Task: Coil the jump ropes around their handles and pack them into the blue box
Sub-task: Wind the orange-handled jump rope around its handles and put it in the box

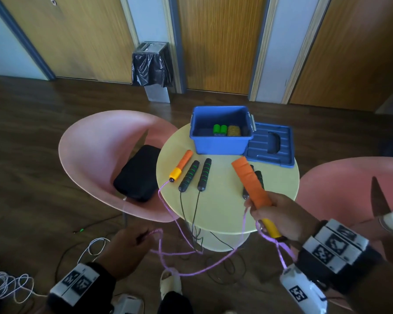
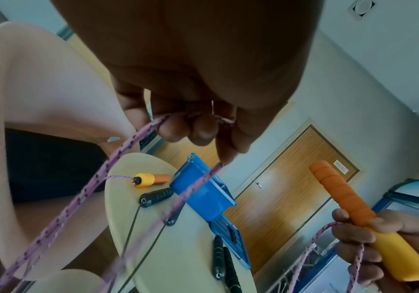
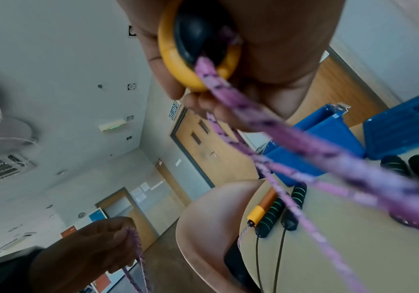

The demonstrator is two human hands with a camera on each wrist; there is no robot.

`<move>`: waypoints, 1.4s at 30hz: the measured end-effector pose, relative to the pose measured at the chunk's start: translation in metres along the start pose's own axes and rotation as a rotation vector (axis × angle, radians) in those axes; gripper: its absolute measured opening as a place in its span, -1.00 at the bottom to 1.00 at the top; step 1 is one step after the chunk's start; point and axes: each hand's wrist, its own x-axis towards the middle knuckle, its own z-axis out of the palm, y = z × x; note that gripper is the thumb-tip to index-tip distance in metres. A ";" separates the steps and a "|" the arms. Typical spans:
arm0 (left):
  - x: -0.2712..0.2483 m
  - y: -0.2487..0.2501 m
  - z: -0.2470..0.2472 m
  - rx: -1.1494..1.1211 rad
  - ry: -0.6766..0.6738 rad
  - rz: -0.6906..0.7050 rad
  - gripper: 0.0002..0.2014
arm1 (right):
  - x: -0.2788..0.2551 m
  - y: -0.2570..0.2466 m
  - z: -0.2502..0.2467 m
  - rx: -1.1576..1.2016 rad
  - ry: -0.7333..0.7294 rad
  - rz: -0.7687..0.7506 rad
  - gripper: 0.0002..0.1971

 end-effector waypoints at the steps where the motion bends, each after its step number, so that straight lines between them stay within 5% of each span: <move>1: 0.000 0.002 -0.001 0.006 0.008 -0.018 -0.55 | -0.001 0.000 0.000 -0.022 0.013 -0.013 -0.74; 6: 0.013 0.031 0.004 -0.087 0.009 0.045 -0.96 | -0.012 -0.017 0.018 -0.316 -0.096 -0.055 -0.80; 14: 0.016 0.111 0.014 -0.584 -0.256 0.125 -0.36 | -0.008 -0.042 0.090 -0.333 -0.309 -0.138 -0.75; 19: 0.013 0.103 0.007 -0.808 -0.164 0.012 -0.52 | -0.008 -0.035 0.099 -0.270 -0.451 -0.207 -0.50; 26: 0.011 0.049 -0.020 -1.009 0.081 -0.201 -0.72 | 0.004 0.003 0.070 -0.076 -0.374 0.082 -0.71; 30: 0.019 -0.006 -0.037 -0.456 0.042 -0.339 -0.79 | 0.027 0.053 0.051 -0.243 -0.277 0.286 -0.65; 35: 0.046 -0.089 -0.027 0.440 -0.387 -0.292 -0.64 | 0.044 0.117 0.057 -0.436 -0.205 0.446 -0.83; 38: 0.069 -0.107 0.001 0.580 -0.612 -0.300 -0.73 | 0.060 0.151 0.073 -0.471 -0.222 0.544 -0.89; 42: 0.103 -0.118 0.047 0.608 -0.735 -0.214 -0.77 | 0.092 0.184 0.098 -0.512 -0.186 0.577 -0.84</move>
